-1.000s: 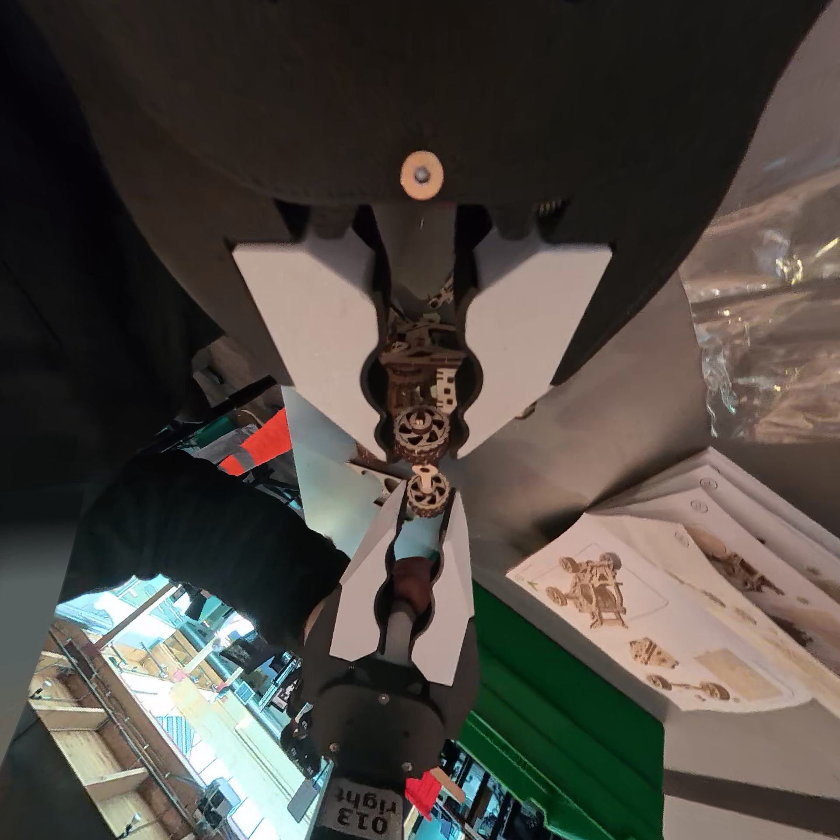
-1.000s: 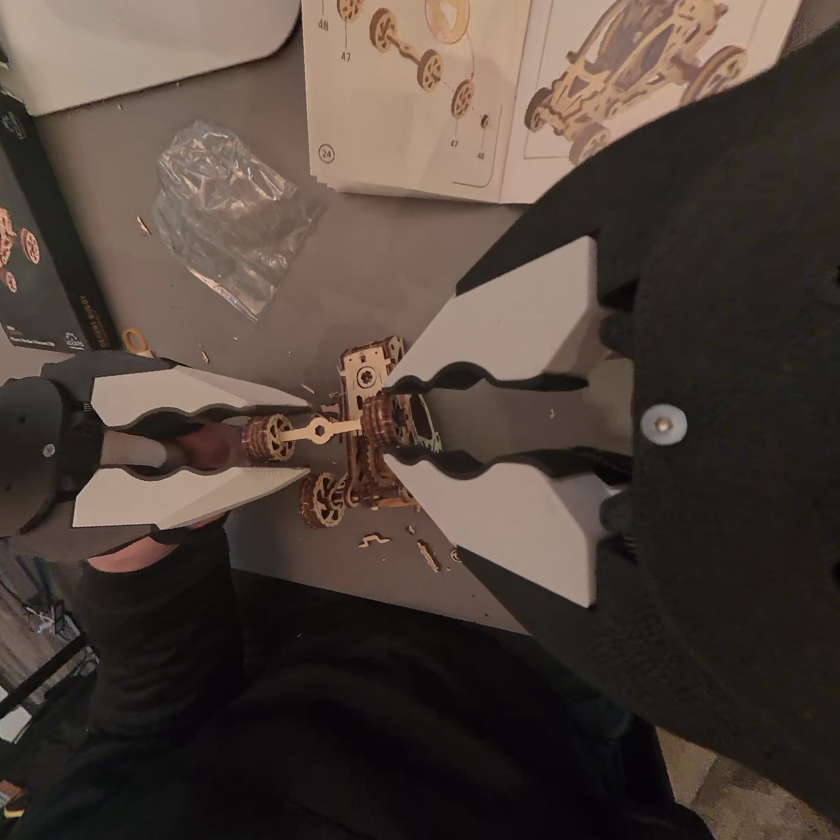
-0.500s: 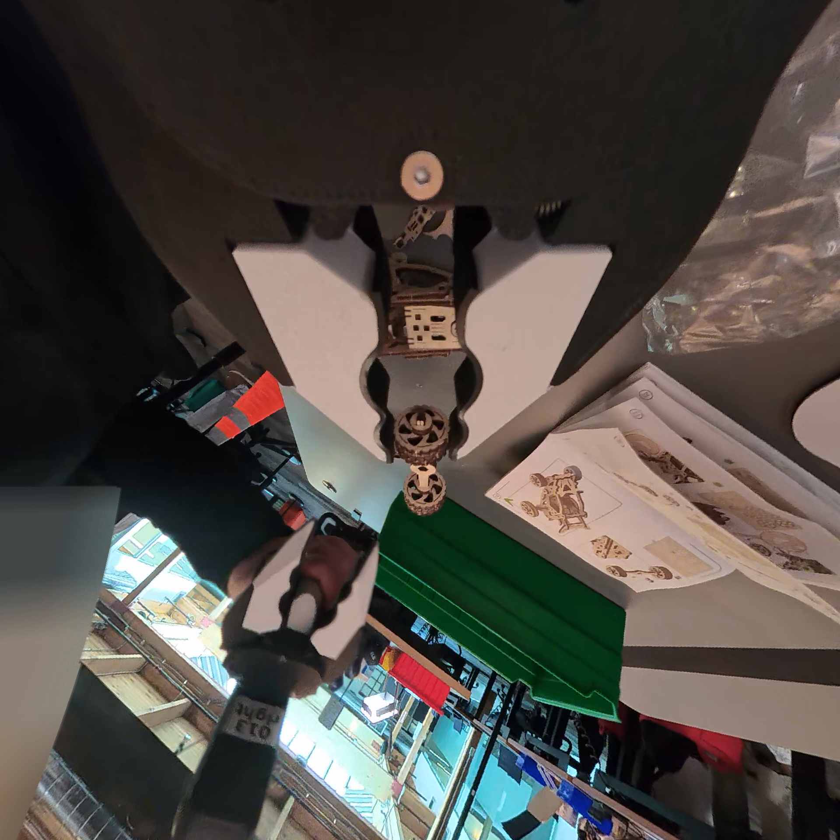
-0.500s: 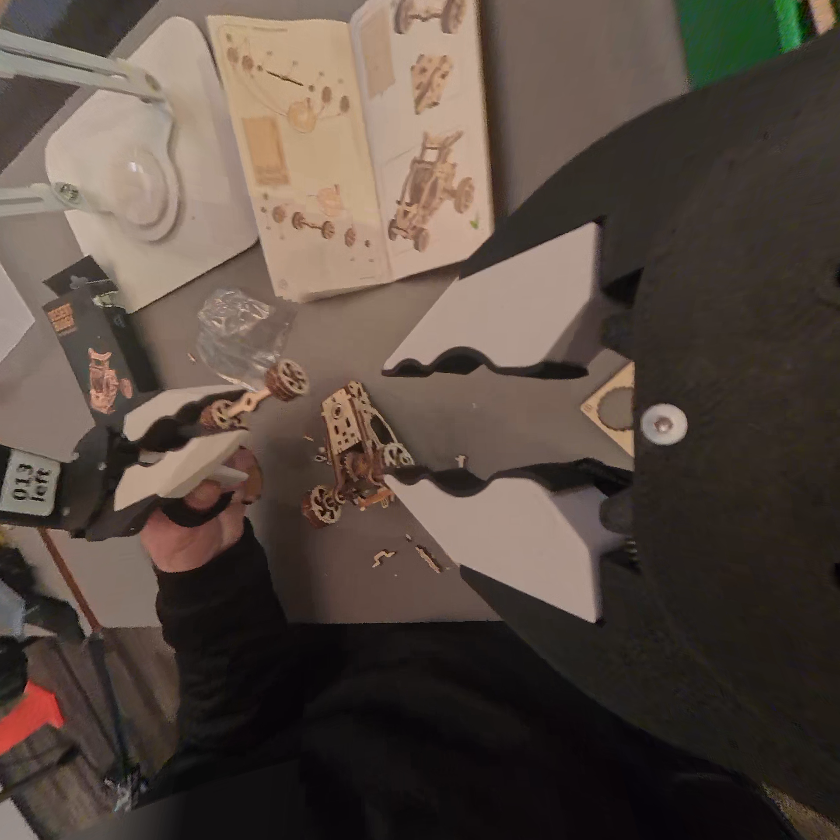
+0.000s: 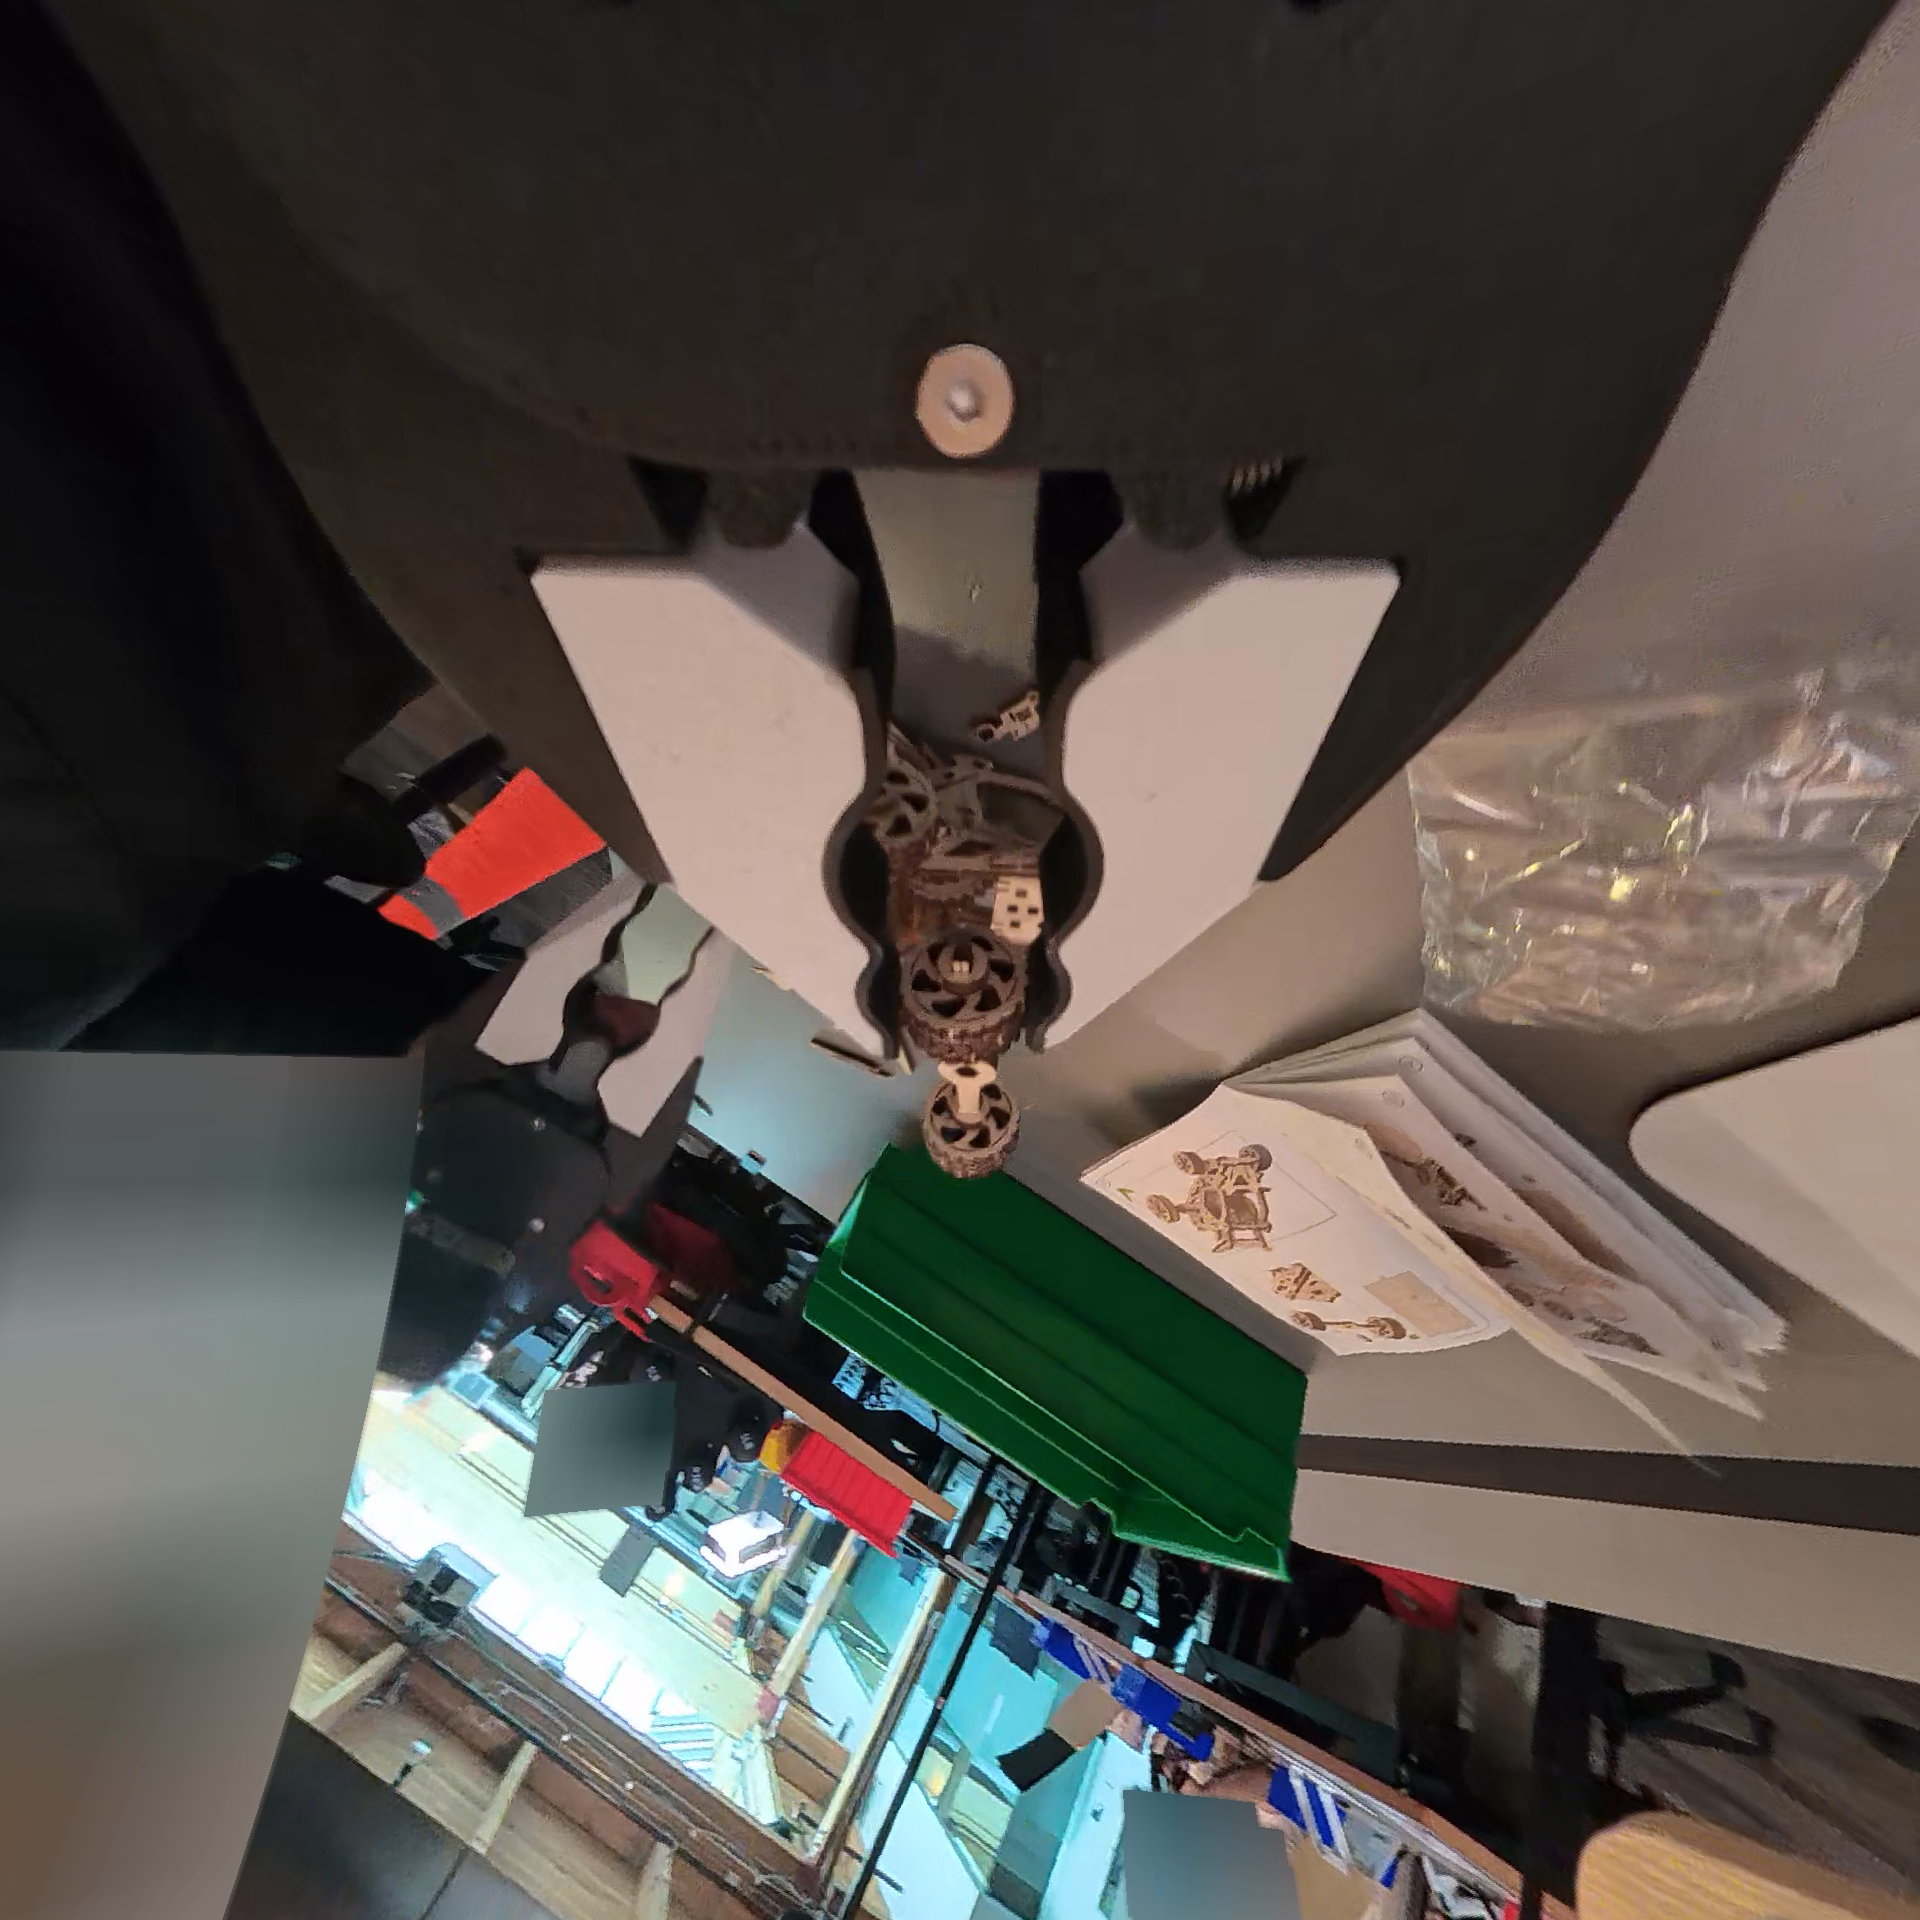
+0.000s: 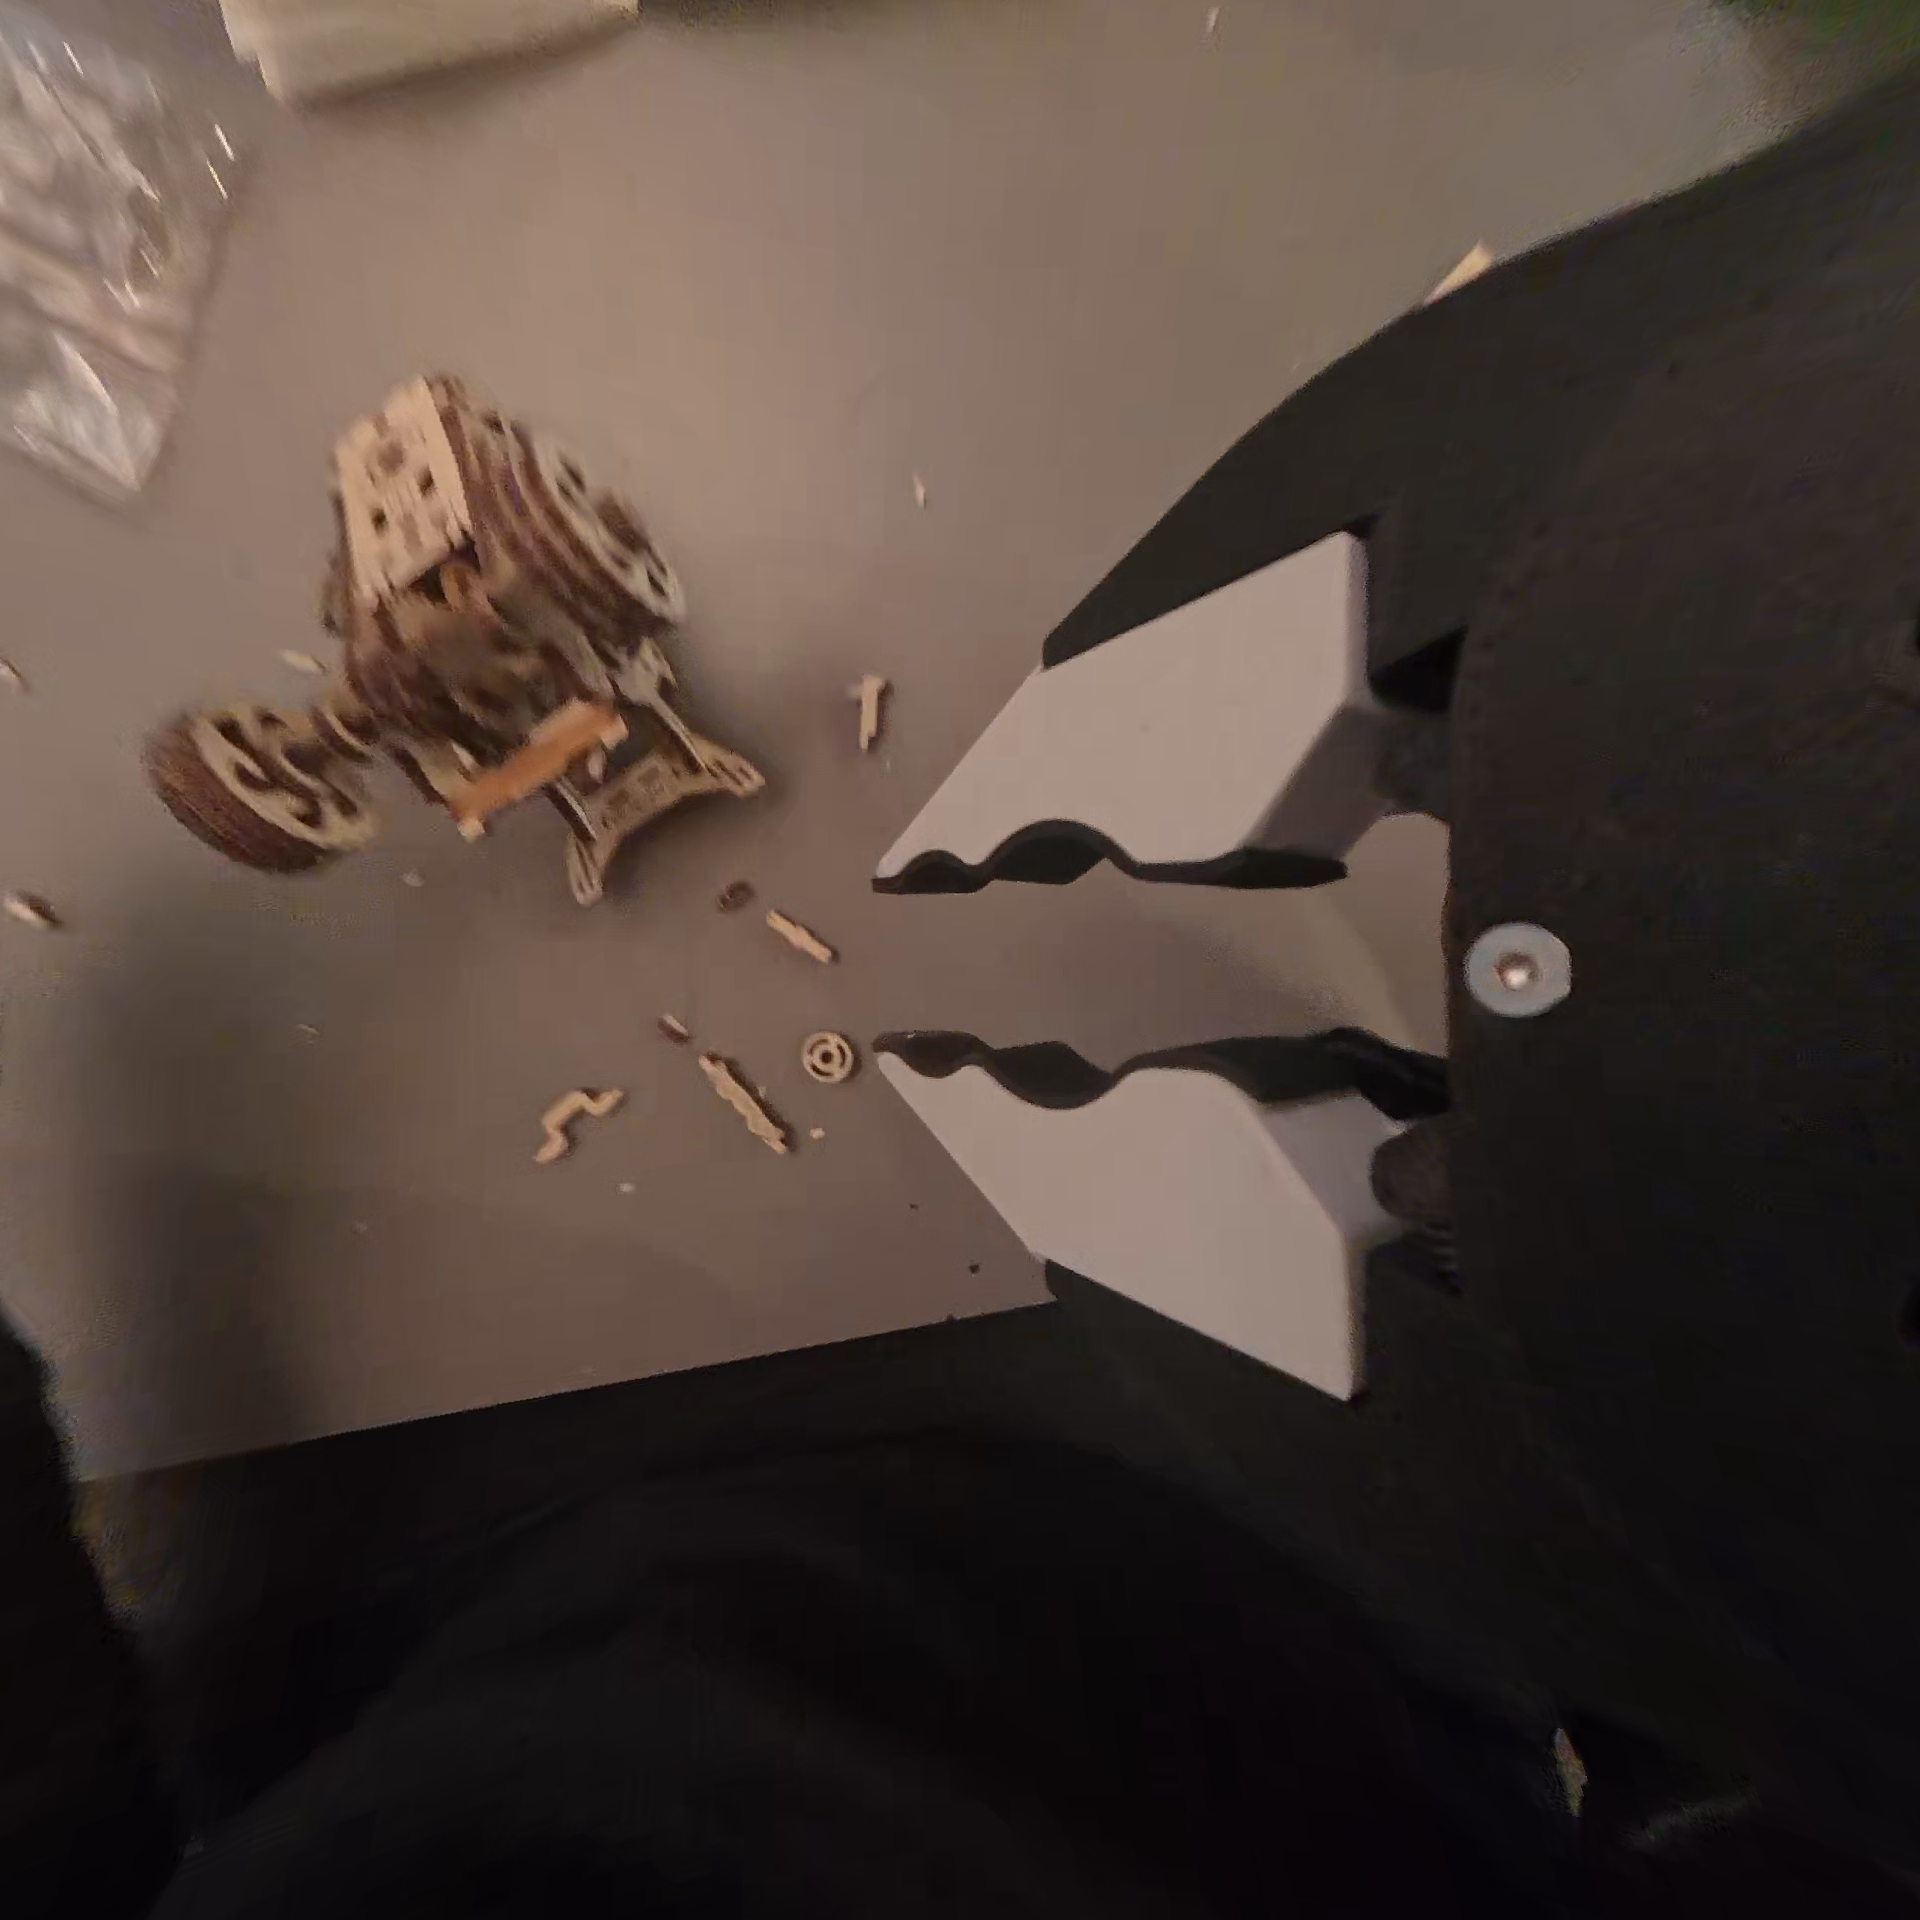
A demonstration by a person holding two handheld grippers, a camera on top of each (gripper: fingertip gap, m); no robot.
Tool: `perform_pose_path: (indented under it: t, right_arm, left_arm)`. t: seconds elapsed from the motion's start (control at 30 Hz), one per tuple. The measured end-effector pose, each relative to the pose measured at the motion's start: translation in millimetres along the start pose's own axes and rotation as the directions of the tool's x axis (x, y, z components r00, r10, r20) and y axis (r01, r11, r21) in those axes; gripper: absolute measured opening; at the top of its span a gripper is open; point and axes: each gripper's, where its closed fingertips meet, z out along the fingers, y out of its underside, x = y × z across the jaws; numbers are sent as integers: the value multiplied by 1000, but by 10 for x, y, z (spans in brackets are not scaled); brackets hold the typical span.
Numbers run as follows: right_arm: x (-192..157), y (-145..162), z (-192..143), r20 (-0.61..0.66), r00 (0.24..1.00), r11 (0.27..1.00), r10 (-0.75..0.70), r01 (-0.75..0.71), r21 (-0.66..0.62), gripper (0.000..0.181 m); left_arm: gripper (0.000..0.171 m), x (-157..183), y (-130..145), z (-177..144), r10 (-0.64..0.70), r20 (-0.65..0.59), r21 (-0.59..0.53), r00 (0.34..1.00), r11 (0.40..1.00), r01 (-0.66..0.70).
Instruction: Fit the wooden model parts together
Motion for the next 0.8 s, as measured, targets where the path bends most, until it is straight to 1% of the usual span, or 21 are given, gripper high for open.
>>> perform_pose_path:
  t: [0.03, 0.1, 0.2, 0.3, 0.4, 0.5, 0.57, 0.67, 0.8]
  right_arm:
    - [-42, 46, 69, -1, 1000, 1000, -11, 11, -29, 24]
    - [-100, 55, 173, -13, 999, 999, -30, 30, -42, 21]
    - [-33, 83, 235, -61, 998, 998, -29, 25, -62, 21]
    - [180, 79, 192, -139, 990, 999, 27, -31, -28, 20]
    - [430, 87, 141, -200, 977, 997, 73, -73, 4, 17]
    - [535, 115, 187, -177, 980, 995, 95, -97, -4, 19]
    - [417, 34, 231, -113, 993, 999, 42, -42, 6, 17]
    - [237, -50, 320, -60, 998, 1000, -24, 24, -3, 17]
    - [124, -90, 475, -32, 996, 997, -78, 77, -28, 16]
  left_arm:
    - [21, 19, 20, -49, -1, 18, 6, 1000, 1000, 1]
    - [20, 63, 48, -145, -16, 48, 31, 999, 999, 15]
    - [20, 124, 123, -277, -39, 94, 54, 995, 998, 34]
    - [20, 159, 179, -411, -71, 134, 92, 988, 994, 59]
    - [20, 188, 239, -487, -115, 141, 128, 983, 987, 97]
    - [20, 213, 326, -495, -116, 155, 121, 981, 988, 97]
    - [20, 208, 386, -495, -111, 172, 109, 979, 990, 93]
    - [20, 185, 476, -500, -119, 186, 98, 975, 990, 102]
    - [21, 147, 556, -498, -139, 187, 105, 973, 987, 121]
